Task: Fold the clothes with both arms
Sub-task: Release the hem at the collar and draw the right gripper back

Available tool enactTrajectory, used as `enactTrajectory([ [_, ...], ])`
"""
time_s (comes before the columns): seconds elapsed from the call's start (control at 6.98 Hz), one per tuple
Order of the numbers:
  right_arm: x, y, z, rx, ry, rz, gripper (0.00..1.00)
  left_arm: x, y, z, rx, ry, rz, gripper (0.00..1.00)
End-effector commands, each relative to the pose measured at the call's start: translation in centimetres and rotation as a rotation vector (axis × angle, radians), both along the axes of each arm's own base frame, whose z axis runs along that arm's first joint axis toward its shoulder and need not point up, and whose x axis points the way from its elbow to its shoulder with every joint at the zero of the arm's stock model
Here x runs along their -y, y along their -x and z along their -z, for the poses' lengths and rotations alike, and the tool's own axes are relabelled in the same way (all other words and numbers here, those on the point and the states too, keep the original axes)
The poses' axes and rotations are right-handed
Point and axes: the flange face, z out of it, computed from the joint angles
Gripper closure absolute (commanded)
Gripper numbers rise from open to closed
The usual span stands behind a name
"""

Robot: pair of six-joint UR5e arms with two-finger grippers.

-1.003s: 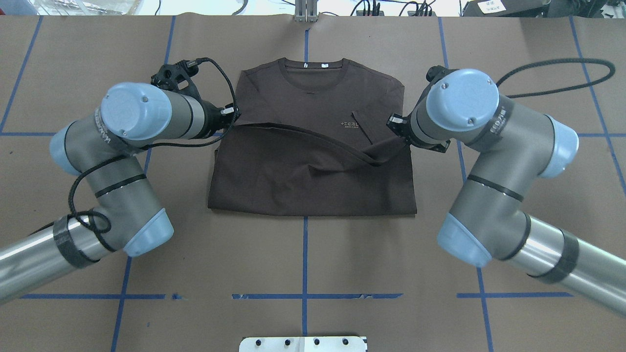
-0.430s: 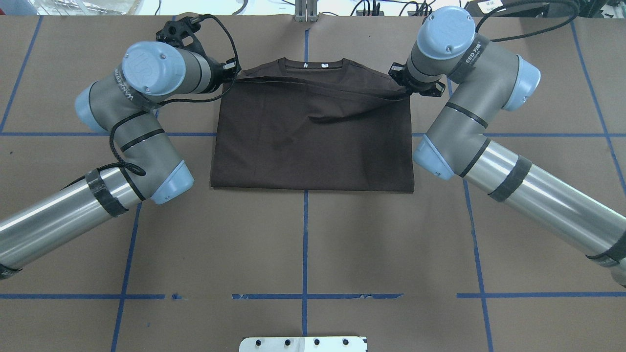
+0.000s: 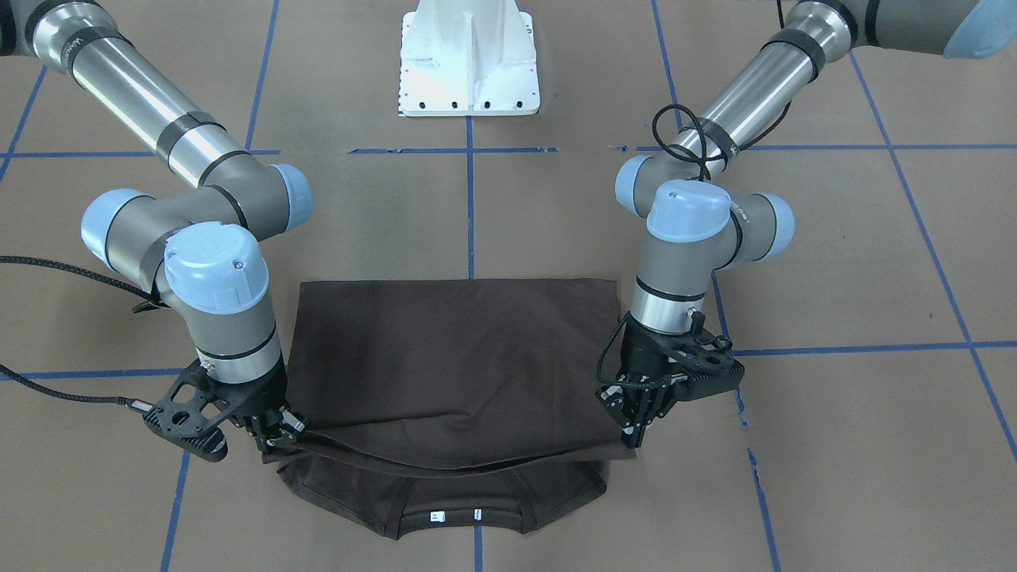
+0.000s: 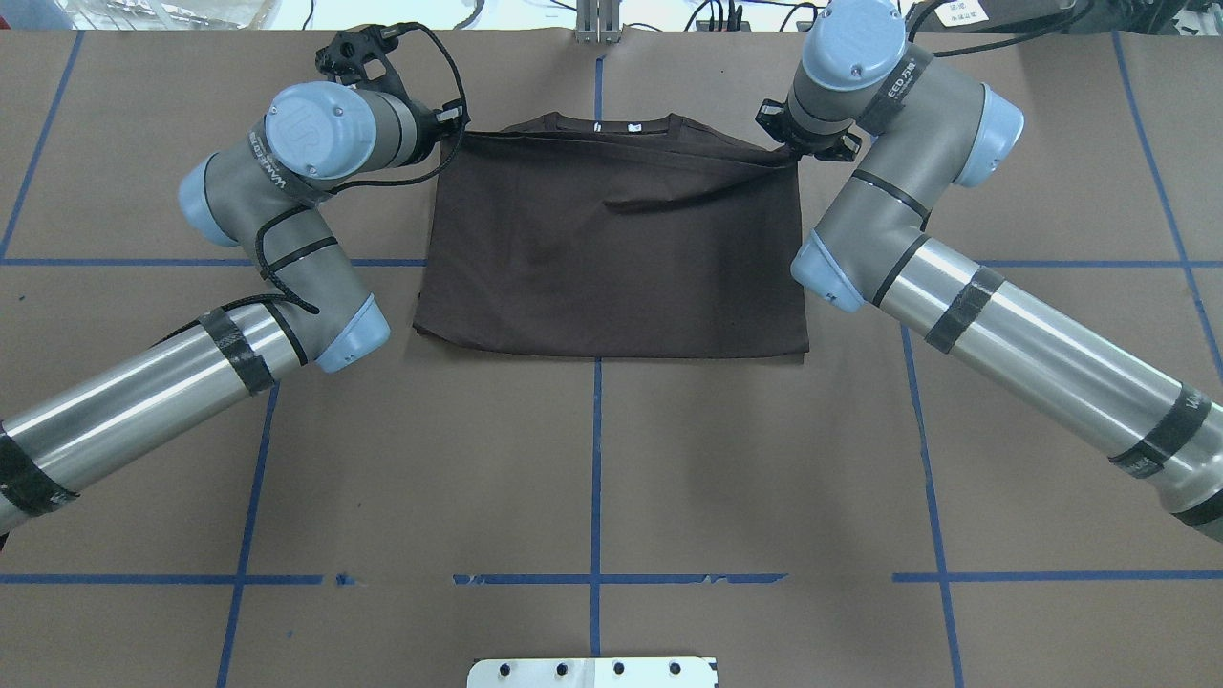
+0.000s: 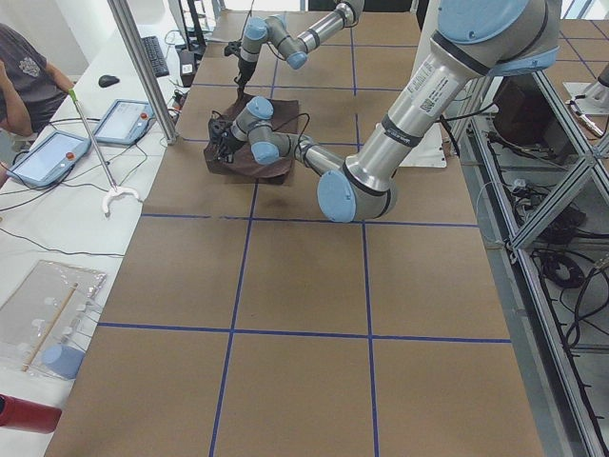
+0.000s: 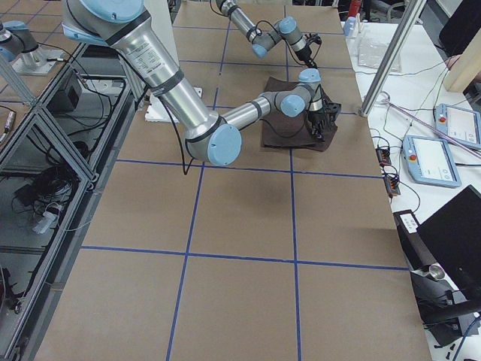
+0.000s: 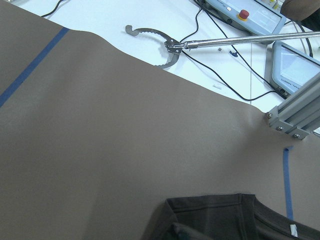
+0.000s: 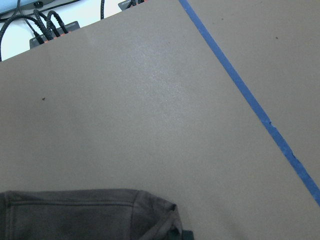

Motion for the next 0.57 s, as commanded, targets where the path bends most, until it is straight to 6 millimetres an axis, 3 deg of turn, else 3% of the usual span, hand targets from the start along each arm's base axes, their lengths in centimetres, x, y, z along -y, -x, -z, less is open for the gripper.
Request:
enactTrajectory([
  [0.0,0.2,0.6,0.6,0.014,-0.005,-0.007,0.46,0.0,0.4,-2.8,0.058,-0.026,-0.028,0.52],
  [0.14,-0.3,0.3,1.6,0.037,-0.02,-0.012,0.37,-0.8,1.3,-2.4,0.036,-0.041,-0.029,0.49],
  [0.29,-4.8,0.7,2.2,0.083,-0.04,0.02,0.36,-1.3,1.7,-1.4,0.004,-0.072,-0.032,0.49],
  [0.43,-10.7,0.8,-0.2,0.127,-0.011,0.026,0.36,-2.2,2.7,-2.0,-0.019,-0.088,-0.031,0.49],
])
